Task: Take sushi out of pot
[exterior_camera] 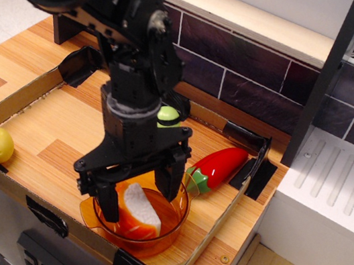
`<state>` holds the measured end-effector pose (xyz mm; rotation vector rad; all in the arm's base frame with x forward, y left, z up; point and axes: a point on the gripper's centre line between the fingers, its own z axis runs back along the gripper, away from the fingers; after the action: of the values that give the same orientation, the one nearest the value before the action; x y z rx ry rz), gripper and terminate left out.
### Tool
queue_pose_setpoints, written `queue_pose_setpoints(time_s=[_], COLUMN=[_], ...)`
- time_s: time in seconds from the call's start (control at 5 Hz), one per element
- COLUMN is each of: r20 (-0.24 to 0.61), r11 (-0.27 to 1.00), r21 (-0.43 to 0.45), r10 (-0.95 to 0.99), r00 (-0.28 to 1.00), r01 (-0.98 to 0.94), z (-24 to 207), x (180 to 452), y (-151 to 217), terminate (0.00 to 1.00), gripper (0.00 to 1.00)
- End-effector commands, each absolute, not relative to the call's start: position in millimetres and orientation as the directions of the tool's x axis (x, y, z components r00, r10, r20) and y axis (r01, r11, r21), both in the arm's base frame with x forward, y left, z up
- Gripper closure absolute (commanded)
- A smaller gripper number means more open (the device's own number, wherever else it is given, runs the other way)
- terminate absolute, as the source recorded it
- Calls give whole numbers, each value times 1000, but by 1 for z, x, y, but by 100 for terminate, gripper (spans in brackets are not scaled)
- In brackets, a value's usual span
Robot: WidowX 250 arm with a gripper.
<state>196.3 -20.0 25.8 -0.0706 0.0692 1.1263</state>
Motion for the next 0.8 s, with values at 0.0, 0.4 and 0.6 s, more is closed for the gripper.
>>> queue_pose_setpoints(time_s=[0.0,0.4,0.6], r20=[-77,-66,-69], r11=[477,510,506], r21=[-34,-69,-106], r10=[875,855,855], r00=[479,514,514], r01=[-878,-857,-856], z=[24,39,62], x=[213,214,214], y=[-21,-20,-15], terminate=[0,0,0], gripper=[0,100,100])
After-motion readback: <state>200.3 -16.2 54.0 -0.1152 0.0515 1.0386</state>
